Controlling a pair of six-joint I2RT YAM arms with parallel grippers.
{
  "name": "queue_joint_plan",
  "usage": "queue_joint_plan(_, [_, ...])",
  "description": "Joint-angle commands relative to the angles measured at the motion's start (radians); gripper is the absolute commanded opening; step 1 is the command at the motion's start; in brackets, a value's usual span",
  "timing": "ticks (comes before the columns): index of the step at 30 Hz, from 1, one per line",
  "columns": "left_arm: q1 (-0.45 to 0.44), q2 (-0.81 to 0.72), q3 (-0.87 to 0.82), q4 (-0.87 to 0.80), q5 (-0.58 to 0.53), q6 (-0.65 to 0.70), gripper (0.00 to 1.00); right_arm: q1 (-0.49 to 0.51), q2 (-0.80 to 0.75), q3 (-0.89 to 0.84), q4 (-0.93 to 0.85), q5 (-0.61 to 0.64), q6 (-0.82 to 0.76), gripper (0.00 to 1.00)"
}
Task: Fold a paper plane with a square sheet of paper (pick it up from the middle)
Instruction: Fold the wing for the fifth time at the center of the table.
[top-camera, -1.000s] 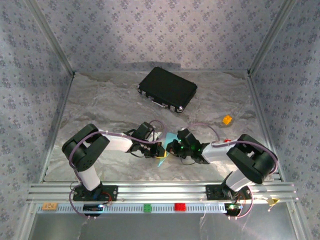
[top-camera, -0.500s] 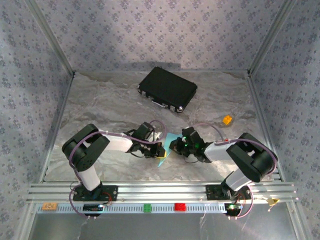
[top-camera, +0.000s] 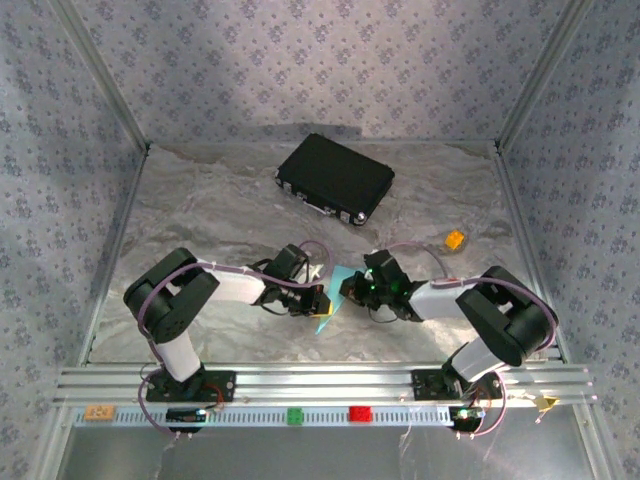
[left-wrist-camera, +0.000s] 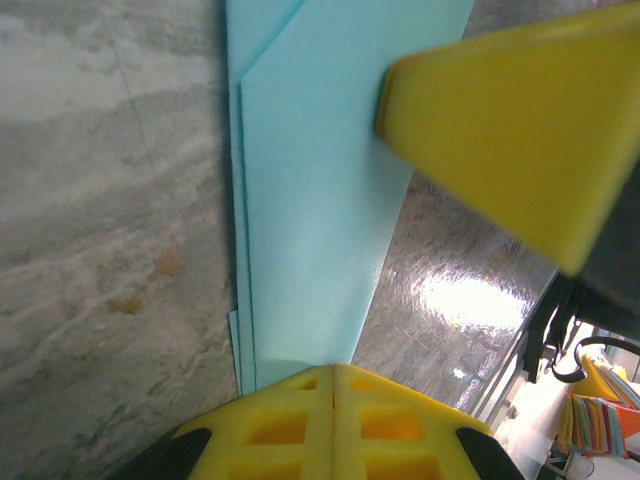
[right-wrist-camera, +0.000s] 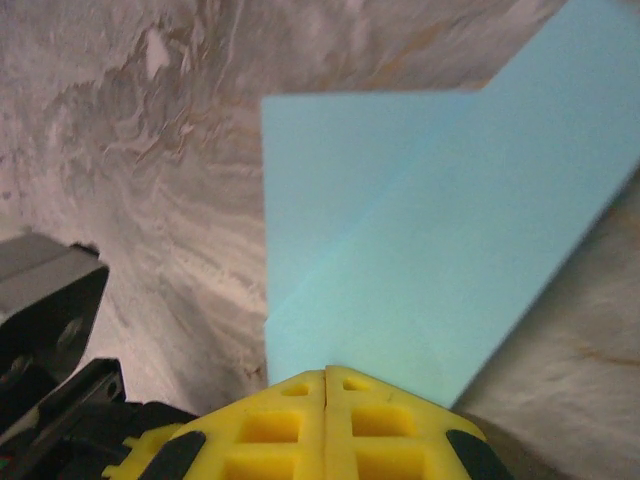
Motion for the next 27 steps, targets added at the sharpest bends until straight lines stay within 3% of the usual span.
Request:
queue_joint_plan(1, [-0.011, -0.004, -0.027, -0.091, -0.028, 0.019, 0.0, 0.017, 0.019, 0.037, 0.0, -0.004, -0.015, 0.04])
queue_joint_plan(14, [-0.022, -0.139, -0.004, -0.191, -0.008, 0.075, 0.05, -0.005, 0.107, -0.002, 0.021, 0.023, 0.016, 0.02])
queue_joint_plan(27, [-0.022, -0.066, -0.054, -0.147, -0.027, 0.065, 0.0, -0.001, 0.081, 0.03, 0.017, -0.001, 0.005, 0.03])
